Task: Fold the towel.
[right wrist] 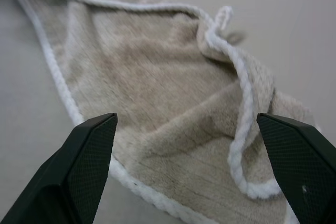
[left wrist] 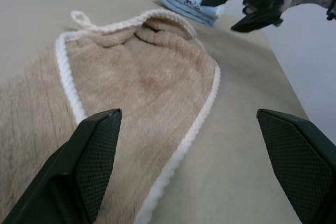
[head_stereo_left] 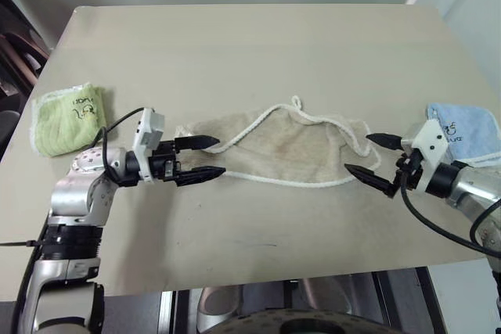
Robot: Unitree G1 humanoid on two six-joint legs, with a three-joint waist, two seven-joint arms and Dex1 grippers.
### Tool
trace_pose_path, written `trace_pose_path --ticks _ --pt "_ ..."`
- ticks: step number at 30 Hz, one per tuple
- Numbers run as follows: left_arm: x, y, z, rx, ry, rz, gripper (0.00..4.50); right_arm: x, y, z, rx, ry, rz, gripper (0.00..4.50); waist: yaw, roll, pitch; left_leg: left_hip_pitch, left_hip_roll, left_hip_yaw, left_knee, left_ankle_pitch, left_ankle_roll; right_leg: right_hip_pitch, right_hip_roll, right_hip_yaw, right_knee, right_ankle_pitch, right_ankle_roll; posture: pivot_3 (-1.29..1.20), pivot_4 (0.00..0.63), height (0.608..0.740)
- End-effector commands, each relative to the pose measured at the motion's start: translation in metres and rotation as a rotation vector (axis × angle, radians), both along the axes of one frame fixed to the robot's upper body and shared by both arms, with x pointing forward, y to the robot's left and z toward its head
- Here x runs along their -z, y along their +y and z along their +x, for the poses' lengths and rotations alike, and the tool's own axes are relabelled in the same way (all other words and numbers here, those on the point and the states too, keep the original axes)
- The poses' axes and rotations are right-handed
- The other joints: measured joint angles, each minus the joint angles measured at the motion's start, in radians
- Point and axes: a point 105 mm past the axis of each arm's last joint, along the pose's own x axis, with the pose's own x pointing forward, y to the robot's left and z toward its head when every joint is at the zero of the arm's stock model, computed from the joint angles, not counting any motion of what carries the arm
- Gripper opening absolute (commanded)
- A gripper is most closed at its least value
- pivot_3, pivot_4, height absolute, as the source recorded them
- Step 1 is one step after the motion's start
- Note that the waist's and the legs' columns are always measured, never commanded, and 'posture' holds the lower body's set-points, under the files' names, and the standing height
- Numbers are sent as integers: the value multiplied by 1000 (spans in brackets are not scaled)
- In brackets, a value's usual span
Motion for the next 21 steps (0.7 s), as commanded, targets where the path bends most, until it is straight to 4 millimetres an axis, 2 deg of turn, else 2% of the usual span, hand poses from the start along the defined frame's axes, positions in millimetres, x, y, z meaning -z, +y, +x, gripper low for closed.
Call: trace_pose_path --ticks 1,6,15,21 --pt "-6 -1 1 16 -36 6 4452 -5 -3 9 39 -37 -5 4500 0 0 0 0 0 0 0 0 0 0 0 0 0 0 0 0 150 740" --pt "-5 0 2 7 -48 6 4452 4 -6 23 85 -54 -11 4500 0 0 0 1 0 0 0 0 0 0 0 0 0 0 0 0 150 740" --pt "-5 1 -1 -4 -57 7 4452 7 -11 43 120 -105 -40 4500 0 0 0 1 0 0 0 0 0 0 0 0 0 1 0 0 150 740" --pt "-5 5 -4 -14 -61 14 4452 16 -5 46 92 -101 -65 4500 -1 0 0 1 1 0 0 0 0 0 0 0 0 1 0 0 150 740"
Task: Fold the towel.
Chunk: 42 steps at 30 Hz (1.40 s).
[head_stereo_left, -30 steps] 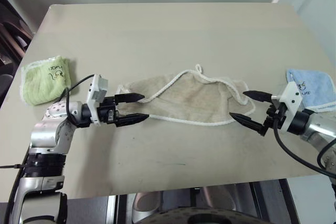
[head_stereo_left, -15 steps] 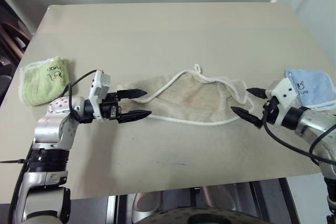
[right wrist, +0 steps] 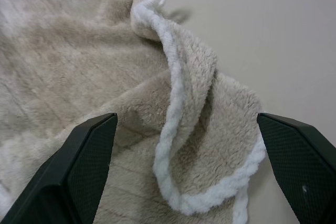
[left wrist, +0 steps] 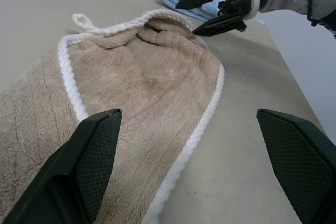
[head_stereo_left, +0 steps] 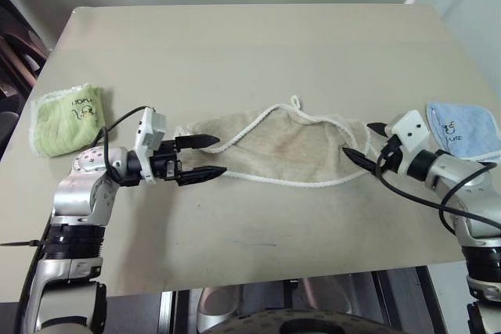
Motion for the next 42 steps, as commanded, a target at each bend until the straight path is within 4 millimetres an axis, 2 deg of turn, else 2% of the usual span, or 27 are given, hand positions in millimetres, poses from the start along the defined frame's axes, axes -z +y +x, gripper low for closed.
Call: trace_pose_path --ticks 1,4,11,15,16,27,34,42 --pt "-11 3 -3 1 -56 4 4452 -8 5 2 -25 -50 -16 4500 0 0 0 0 0 0 0 0 0 0 0 0 0 0 0 0 150 740" --pt "-11 2 -3 0 -56 3 4500 -5 5 3 -28 -46 -31 3953 0 0 0 0 0 0 0 0 0 0 0 0 0 0 0 0 150 740" --pt "-9 4 -3 -14 -60 -2 4500 -4 5 4 -29 -43 -45 1593 0 0 0 0 0 0 0 0 0 0 0 0 0 0 0 0 150 740" --pt "-9 5 -3 -22 -63 -2 4500 -12 0 4 -5 -62 -18 217 0 0 0 0 0 0 0 0 0 0 0 0 0 0 0 0 150 740" --pt "-9 6 -3 -22 -62 -1 4500 -12 0 4 -3 -65 -19 48 0 0 0 0 0 0 0 0 0 0 0 0 0 0 0 0 150 740" --pt "-11 7 2 -28 -66 2 4500 -18 -6 1 17 -94 -30 48 0 0 0 0 0 0 0 0 0 0 0 0 0 0 0 0 150 740" --pt "-15 26 13 -84 -111 39 4500 -53 -13 6 58 -194 -9 48 0 0 0 0 0 0 0 0 0 0 0 0 0 0 -1 0 150 740" --pt "-12 34 23 -108 -164 72 4500 -53 -3 9 51 -200 -15 48 0 0 0 0 0 0 0 0 0 -1 0 0 0 0 -1 0 150 740"
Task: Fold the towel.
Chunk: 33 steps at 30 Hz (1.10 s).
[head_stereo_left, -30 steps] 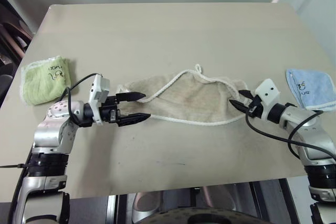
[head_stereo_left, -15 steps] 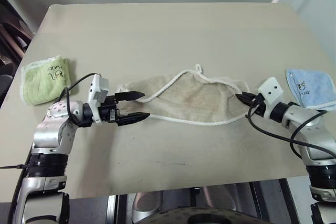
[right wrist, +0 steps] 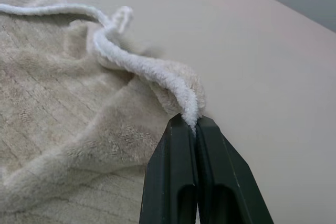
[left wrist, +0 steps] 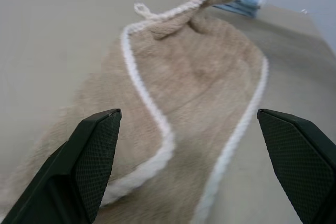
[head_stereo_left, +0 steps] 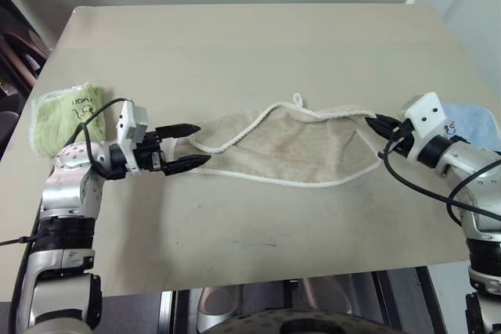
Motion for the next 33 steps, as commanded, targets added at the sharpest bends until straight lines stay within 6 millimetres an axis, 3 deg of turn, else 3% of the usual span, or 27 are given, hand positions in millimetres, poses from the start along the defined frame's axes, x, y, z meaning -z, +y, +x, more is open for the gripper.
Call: trace_pose_path --ticks 1,13,29,33 --pt "-7 2 2 5 -59 31 4500 -14 5 1 -5 -56 -6 48 0 0 0 0 0 0 0 0 0 0 0 0 0 0 0 0 150 740" --pt "-1 1 7 13 -77 55 4500 -12 11 2 -13 -58 -14 48 0 0 0 0 0 0 0 0 0 0 0 0 0 0 0 0 150 740" --pt "12 -10 7 84 -79 104 4500 -16 -3 -7 8 -64 -36 48 0 0 0 -1 0 0 0 0 0 -1 0 0 0 1 0 0 150 740" --pt "15 -11 10 79 -91 111 4500 -31 0 -10 -5 -94 -5 48 0 0 0 -1 0 0 0 0 0 0 0 0 -1 1 0 0 150 740"
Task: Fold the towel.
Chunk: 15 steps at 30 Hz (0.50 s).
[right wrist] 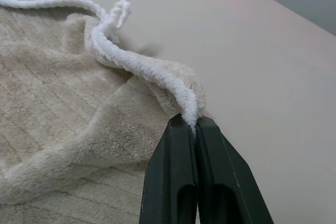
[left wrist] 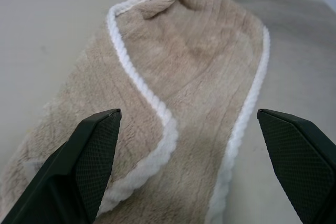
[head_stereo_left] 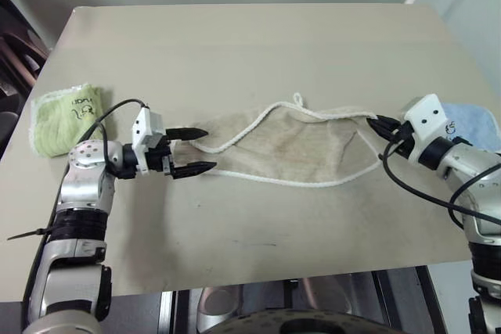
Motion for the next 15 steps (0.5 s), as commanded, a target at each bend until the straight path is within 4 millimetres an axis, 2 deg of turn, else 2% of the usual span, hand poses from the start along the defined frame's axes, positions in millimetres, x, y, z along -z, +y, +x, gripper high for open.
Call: trace_pose_path --ticks 1,8,15 --pt "-5 -2 5 8 -45 8 4500 -33 0 -6 -16 -92 25 48 0 0 0 0 0 0 0 0 0 0 0 0 0 0 0 0 150 740" --pt "2 -5 11 -4 -66 40 4500 -63 1 -11 -37 -143 -16 48 0 0 0 -1 0 0 0 0 0 0 0 0 0 0 0 0 150 740" --pt "6 -13 20 -15 -111 68 4500 -79 4 -16 -49 -164 -40 48 1 0 0 -1 0 0 0 0 0 0 0 0 -1 0 1 0 150 740"
